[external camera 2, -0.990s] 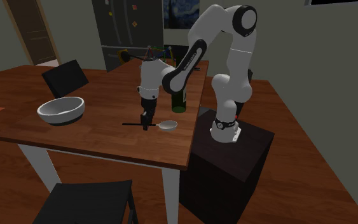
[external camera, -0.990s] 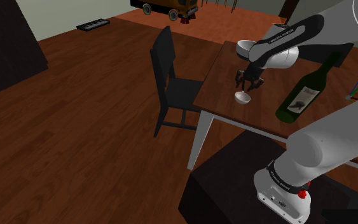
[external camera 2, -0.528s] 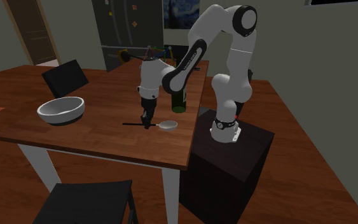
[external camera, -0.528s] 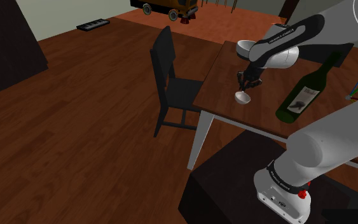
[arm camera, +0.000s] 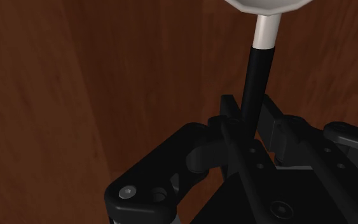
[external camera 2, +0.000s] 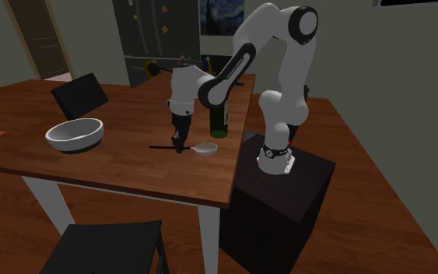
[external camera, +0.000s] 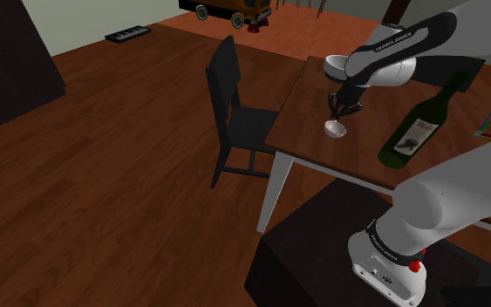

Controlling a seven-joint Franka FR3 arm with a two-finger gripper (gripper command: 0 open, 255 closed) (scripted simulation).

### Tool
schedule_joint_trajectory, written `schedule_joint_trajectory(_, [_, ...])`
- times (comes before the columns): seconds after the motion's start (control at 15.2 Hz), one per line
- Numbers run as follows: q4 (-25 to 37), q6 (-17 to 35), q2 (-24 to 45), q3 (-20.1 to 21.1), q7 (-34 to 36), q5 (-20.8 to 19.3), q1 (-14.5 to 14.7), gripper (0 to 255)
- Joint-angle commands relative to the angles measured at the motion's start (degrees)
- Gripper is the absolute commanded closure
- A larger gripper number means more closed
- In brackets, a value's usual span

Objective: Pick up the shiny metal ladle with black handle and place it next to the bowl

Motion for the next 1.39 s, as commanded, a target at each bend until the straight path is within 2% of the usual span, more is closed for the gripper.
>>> schedule_joint_trajectory(0.0, [0.81, -2.04, -1.22, 0.19, 0.32, -0.29, -0.08, 255])
schedule_joint_trajectory(1.32, [10.34, -19.07, -8.78, 1.37, 1.54, -1.24, -0.42, 255])
